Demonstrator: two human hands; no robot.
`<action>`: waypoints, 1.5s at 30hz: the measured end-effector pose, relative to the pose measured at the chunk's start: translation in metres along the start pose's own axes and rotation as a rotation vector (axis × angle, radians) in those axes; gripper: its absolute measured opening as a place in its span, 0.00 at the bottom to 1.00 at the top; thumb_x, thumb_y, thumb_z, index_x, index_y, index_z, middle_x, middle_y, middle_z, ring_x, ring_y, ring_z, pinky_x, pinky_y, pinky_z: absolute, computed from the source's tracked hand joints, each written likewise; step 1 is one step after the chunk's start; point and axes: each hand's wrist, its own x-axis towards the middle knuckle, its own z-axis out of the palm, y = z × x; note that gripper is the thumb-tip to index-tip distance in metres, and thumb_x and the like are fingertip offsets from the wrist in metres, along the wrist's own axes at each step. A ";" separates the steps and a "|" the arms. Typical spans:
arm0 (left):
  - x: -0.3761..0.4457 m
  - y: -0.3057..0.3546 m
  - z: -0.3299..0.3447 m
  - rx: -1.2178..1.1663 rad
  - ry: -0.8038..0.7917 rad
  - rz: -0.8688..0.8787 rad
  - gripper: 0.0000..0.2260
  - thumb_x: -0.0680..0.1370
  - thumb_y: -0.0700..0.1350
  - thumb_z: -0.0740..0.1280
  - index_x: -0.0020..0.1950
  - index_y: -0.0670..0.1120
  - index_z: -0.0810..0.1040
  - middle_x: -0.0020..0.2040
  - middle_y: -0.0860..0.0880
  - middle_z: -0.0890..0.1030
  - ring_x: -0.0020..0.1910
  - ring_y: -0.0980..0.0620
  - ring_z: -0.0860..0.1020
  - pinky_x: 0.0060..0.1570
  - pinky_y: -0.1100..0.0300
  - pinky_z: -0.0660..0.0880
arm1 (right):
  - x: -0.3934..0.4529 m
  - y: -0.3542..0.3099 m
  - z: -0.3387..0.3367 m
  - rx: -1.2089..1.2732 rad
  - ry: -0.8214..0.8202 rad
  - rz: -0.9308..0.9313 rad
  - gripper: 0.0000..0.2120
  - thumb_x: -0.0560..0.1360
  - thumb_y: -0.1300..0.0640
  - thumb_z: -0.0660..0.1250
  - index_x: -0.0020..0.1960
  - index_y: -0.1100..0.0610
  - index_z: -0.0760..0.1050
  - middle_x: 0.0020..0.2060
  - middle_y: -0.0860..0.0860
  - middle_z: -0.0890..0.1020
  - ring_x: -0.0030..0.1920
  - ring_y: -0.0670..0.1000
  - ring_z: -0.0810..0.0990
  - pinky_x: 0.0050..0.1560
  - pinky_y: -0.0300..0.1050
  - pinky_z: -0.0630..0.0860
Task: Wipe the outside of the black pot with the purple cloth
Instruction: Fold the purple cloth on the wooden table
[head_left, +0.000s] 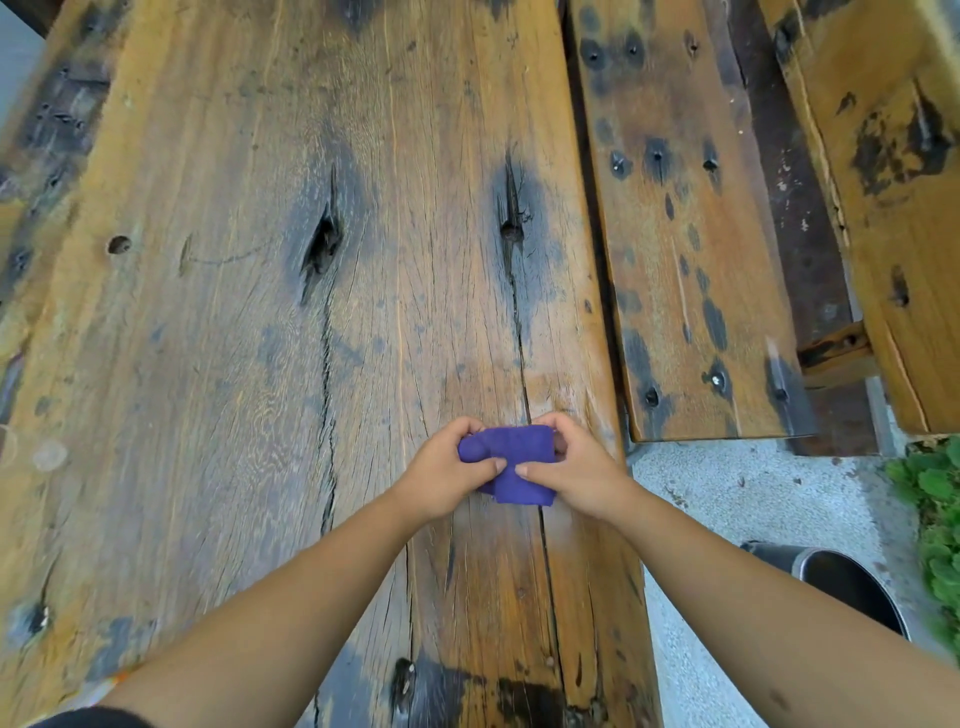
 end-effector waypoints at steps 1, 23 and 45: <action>-0.008 0.009 0.004 -0.062 0.015 0.005 0.10 0.71 0.41 0.73 0.46 0.45 0.72 0.37 0.51 0.78 0.35 0.55 0.75 0.36 0.60 0.74 | -0.009 -0.004 0.000 0.088 0.015 0.009 0.18 0.69 0.59 0.75 0.56 0.52 0.73 0.48 0.52 0.83 0.46 0.48 0.83 0.45 0.44 0.81; -0.195 0.031 0.160 0.257 -0.153 0.374 0.24 0.71 0.41 0.75 0.61 0.58 0.72 0.55 0.60 0.79 0.50 0.70 0.77 0.47 0.74 0.72 | -0.302 0.055 0.048 0.307 0.893 -0.066 0.22 0.72 0.55 0.74 0.58 0.38 0.68 0.51 0.47 0.80 0.48 0.49 0.82 0.51 0.52 0.80; -0.252 -0.010 0.466 0.567 -0.604 0.367 0.25 0.72 0.39 0.73 0.54 0.67 0.71 0.53 0.66 0.77 0.48 0.63 0.78 0.44 0.74 0.71 | -0.500 0.262 -0.067 0.563 1.237 0.116 0.26 0.73 0.57 0.73 0.66 0.42 0.68 0.52 0.45 0.79 0.48 0.47 0.81 0.46 0.45 0.78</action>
